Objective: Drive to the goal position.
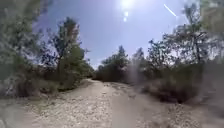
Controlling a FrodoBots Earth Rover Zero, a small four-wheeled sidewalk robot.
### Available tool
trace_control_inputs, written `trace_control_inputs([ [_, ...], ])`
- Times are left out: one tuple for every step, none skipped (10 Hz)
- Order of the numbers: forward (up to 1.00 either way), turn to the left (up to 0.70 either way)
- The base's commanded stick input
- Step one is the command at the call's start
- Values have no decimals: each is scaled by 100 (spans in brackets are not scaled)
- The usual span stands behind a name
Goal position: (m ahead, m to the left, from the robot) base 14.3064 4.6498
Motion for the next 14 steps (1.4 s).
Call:
trace_control_inputs([
  [70, 0],
  [70, 0],
  [70, 0],
  [70, 0],
  [70, 0],
  [70, 0],
  [70, 0],
  [70, 0],
  [70, 0],
  [70, 0],
  [70, 0],
  [70, 0],
  [70, 0],
  [70, 0],
])
